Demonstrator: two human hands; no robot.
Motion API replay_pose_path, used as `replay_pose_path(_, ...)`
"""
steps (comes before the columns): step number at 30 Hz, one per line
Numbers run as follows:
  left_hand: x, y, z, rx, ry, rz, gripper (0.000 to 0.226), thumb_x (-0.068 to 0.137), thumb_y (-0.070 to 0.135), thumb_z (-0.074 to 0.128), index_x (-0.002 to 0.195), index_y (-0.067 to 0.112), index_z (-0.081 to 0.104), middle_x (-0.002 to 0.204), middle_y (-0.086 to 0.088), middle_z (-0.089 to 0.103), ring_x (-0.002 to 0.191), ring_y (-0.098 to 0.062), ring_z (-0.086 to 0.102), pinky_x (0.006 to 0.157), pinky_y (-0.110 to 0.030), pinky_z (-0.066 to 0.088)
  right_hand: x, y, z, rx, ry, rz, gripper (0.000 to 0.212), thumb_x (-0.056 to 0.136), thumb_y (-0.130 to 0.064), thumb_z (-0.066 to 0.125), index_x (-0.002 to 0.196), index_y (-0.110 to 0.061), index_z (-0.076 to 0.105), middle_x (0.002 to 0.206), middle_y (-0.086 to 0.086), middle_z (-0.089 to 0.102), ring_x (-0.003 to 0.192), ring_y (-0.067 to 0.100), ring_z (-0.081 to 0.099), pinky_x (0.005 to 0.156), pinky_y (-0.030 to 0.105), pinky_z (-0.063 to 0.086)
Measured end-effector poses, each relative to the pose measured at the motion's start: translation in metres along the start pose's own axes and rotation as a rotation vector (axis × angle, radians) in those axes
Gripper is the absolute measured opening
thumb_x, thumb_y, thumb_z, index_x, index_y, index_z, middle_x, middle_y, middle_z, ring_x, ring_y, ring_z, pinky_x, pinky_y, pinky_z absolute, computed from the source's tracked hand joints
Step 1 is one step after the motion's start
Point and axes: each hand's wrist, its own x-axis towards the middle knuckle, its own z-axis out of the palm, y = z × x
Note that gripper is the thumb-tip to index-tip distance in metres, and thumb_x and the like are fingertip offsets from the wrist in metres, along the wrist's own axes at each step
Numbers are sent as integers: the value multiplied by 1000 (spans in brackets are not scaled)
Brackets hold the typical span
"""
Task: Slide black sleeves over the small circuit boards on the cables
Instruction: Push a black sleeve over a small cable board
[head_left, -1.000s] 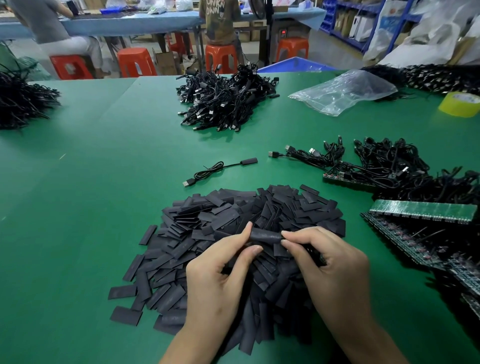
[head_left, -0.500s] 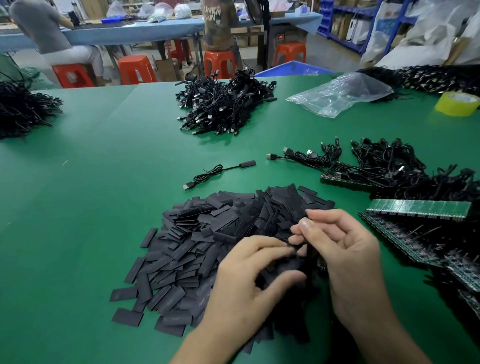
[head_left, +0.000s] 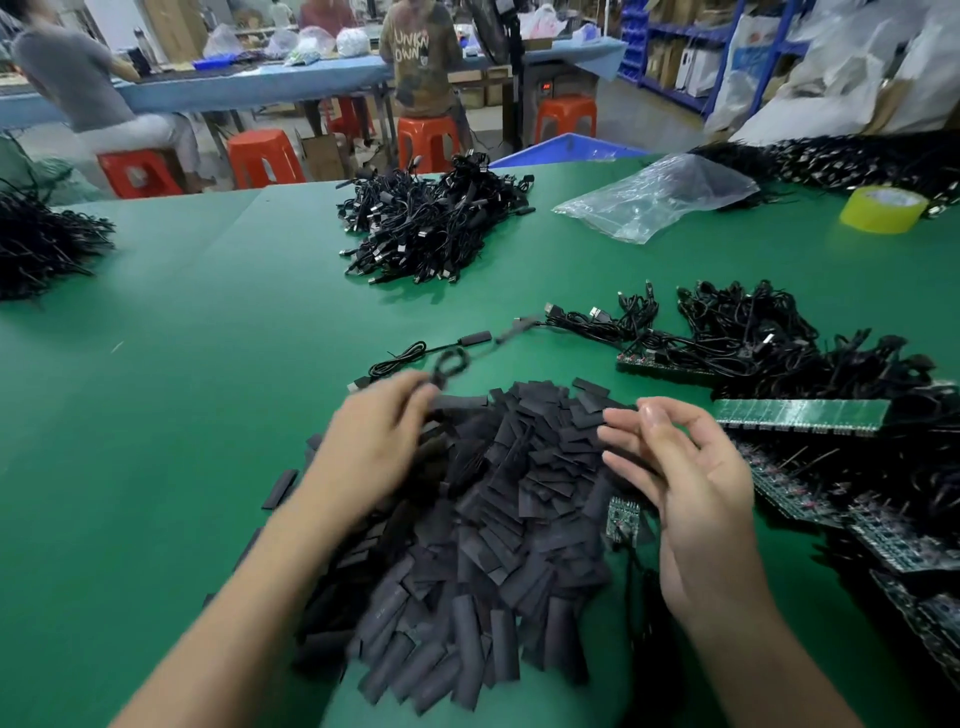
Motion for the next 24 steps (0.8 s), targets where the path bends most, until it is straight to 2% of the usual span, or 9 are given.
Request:
replay_pose_path(2, 35, -25, 1, 155, -27, -88, 27, 108, 22, 49, 119, 5, 67, 111, -18, 70, 108, -36, 63, 87, -41, 47, 3, 1, -3, -29, 16, -9, 11, 101, -18, 59, 103, -9, 65, 96, 7, 78, 91, 20, 75, 77, 27, 61)
replay_pose_path(4, 60, -45, 6, 246, -61, -143, 32, 109, 21, 46, 128, 3, 63, 116, -25, 65, 112, -41, 59, 91, -44, 44, 6, 4, -4, -50, 27, -14, 10, 102, -17, 59, 101, -10, 66, 92, 6, 77, 87, 18, 74, 76, 26, 61)
replay_pose_path(7, 79, -63, 16, 311, -86, -156, 40, 109, 22, 45, 144, 6, 55, 121, -26, 58, 118, -43, 54, 96, -45, 44, 10, 8, -7, -76, 34, -20, 11, 103, -16, 58, 99, -10, 67, 87, 4, 76, 83, 16, 72, 72, 25, 60)
replay_pose_path(11, 79, -65, 24, 436, -101, -148, 49, 108, 24, 46, 155, 11, 42, 140, -23, 50, 130, -41, 42, 104, -50, 40, 17, 10, -13, -107, 43, -36, 17, 104, -15, 56, 98, -10, 71, 83, 1, 75, 79, 13, 69, 71, 23, 60)
replay_pose_path(14, 58, -37, 26, 303, 61, -34, 43, 104, 23, 56, 145, 8, 56, 138, -18, 54, 129, -38, 45, 106, -48, 40, 20, 11, -17, -155, 39, -86, 20, 104, -16, 55, 97, -12, 74, 83, -1, 75, 77, 10, 66, 68, 22, 58)
replay_pose_path(15, 46, -20, 28, 229, 65, 20, 39, 103, 24, 59, 139, 9, 62, 134, -16, 57, 127, -34, 48, 107, -46, 40, 21, 12, -18, -169, 38, -102, 21, 104, -17, 55, 97, -12, 74, 83, -1, 74, 76, 9, 65, 67, 23, 57)
replay_pose_path(19, -8, 49, 48, 63, -207, 260, 34, 99, 44, 62, 127, 27, 72, 116, 1, 60, 115, -19, 51, 103, -37, 43, 26, 18, -19, -195, 64, -125, 21, 105, -16, 56, 93, -13, 73, 76, -4, 71, 71, 6, 59, 62, 19, 49)
replay_pose_path(21, -30, 75, 62, 114, -310, 354, 43, 95, 56, 60, 130, 34, 69, 113, 5, 54, 113, -18, 48, 100, -37, 43, 28, 21, -19, -209, 80, -134, 23, 105, -14, 55, 90, -15, 73, 72, -7, 70, 68, 4, 57, 61, 17, 46)
replay_pose_path(24, -45, 96, 80, 305, -347, 405, 55, 93, 66, 55, 139, 36, 59, 117, 5, 46, 116, -20, 41, 95, -36, 39, 30, 25, -20, -266, 71, -161, 25, 105, -15, 55, 90, -18, 74, 72, -9, 69, 68, 2, 57, 63, 17, 46)
